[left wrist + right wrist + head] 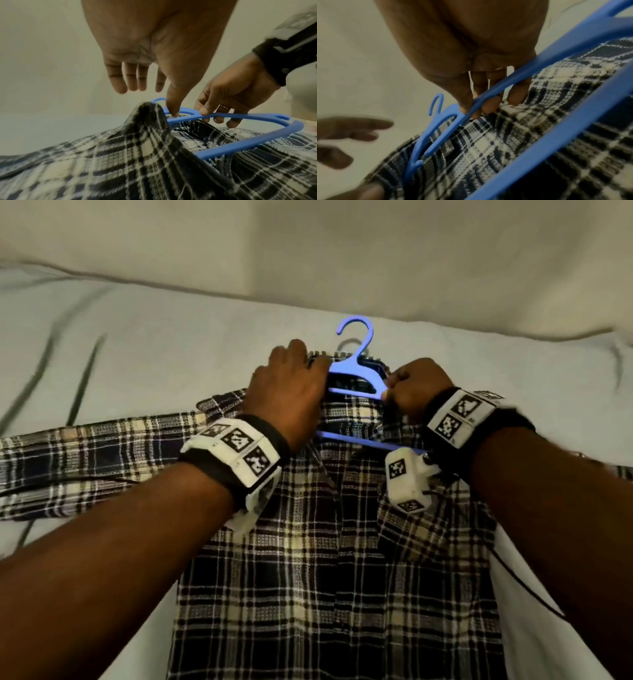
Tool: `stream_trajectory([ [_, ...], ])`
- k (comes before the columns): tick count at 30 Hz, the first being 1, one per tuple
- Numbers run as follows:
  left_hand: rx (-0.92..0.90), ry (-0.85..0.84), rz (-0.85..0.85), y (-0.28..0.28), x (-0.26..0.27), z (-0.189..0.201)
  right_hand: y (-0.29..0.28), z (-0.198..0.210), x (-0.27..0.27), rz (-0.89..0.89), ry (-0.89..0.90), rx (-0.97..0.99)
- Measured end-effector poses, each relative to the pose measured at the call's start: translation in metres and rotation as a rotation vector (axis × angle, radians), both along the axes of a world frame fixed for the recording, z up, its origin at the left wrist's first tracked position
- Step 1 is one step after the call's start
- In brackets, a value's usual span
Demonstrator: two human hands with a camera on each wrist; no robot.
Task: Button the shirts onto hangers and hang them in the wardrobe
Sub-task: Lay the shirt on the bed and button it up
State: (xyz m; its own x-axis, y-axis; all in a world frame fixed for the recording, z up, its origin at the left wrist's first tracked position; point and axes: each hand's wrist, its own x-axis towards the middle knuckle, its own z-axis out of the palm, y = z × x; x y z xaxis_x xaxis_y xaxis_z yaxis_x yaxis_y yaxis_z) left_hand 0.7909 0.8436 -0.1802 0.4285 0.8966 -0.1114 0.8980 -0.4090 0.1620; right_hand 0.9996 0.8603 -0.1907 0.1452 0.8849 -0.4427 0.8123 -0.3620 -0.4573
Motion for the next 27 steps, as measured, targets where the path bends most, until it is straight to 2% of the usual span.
stream_trajectory([
  [2,0.029,-0.049,-0.098,0.002,0.017,-0.005,-0.005,-0.001,0.005,-0.015,0.041,0.002],
  [4,-0.043,-0.147,-0.201,0.009,0.036,-0.010,-0.012,-0.001,0.010,-0.050,0.143,0.015],
  [6,-0.105,-0.137,-0.280,0.018,0.049,-0.017,-0.015,0.001,0.017,-0.031,0.226,0.012],
  [10,-0.035,0.063,-0.407,0.027,0.061,-0.011,-0.010,0.002,0.033,0.257,0.122,-0.021],
  [13,-0.051,0.024,-0.406,0.032,0.061,0.002,-0.013,-0.003,0.043,0.406,-0.046,-0.224],
  [14,-0.068,0.013,-0.409,0.034,0.059,0.005,-0.015,-0.002,0.044,0.461,-0.051,-0.285],
  [17,-0.112,0.012,-0.417,0.038,0.059,0.011,-0.016,0.001,0.044,0.755,-0.160,-0.419],
  [23,-0.119,-0.038,-0.354,0.056,0.052,0.021,-0.014,0.022,0.053,0.828,-0.425,-0.456],
  [27,-0.154,0.027,-0.355,0.061,0.062,0.019,-0.023,0.035,0.073,0.838,-0.475,-0.256],
])
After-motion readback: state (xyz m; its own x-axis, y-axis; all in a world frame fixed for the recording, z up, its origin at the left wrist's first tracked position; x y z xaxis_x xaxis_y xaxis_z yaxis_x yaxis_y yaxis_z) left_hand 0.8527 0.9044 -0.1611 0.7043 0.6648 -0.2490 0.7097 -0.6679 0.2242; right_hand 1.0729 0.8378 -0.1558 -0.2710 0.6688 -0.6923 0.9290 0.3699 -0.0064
